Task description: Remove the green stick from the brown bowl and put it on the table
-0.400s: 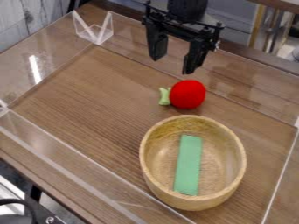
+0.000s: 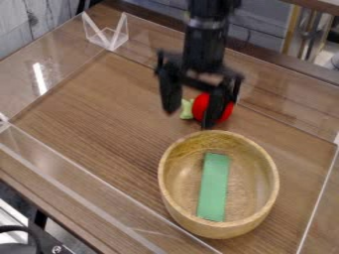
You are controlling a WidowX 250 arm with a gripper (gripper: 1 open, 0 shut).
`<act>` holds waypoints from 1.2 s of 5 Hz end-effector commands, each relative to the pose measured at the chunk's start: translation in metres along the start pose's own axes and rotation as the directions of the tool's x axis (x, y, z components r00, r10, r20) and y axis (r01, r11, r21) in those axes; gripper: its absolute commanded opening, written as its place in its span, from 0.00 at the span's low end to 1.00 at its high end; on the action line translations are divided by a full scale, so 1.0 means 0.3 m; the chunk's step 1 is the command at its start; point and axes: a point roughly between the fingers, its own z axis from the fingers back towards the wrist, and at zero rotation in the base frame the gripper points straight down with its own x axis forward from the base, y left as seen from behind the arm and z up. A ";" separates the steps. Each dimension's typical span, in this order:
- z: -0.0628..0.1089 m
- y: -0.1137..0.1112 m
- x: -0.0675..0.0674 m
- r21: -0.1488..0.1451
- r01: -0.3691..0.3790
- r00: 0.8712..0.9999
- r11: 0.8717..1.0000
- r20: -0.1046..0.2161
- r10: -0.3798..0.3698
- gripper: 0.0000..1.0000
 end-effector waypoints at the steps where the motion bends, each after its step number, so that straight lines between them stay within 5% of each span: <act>1: 0.012 -0.044 -0.011 -0.046 -0.055 0.995 0.997 0.081 0.059 1.00; 6: 0.006 -0.046 -0.072 -0.164 -0.253 0.948 0.953 0.153 0.278 1.00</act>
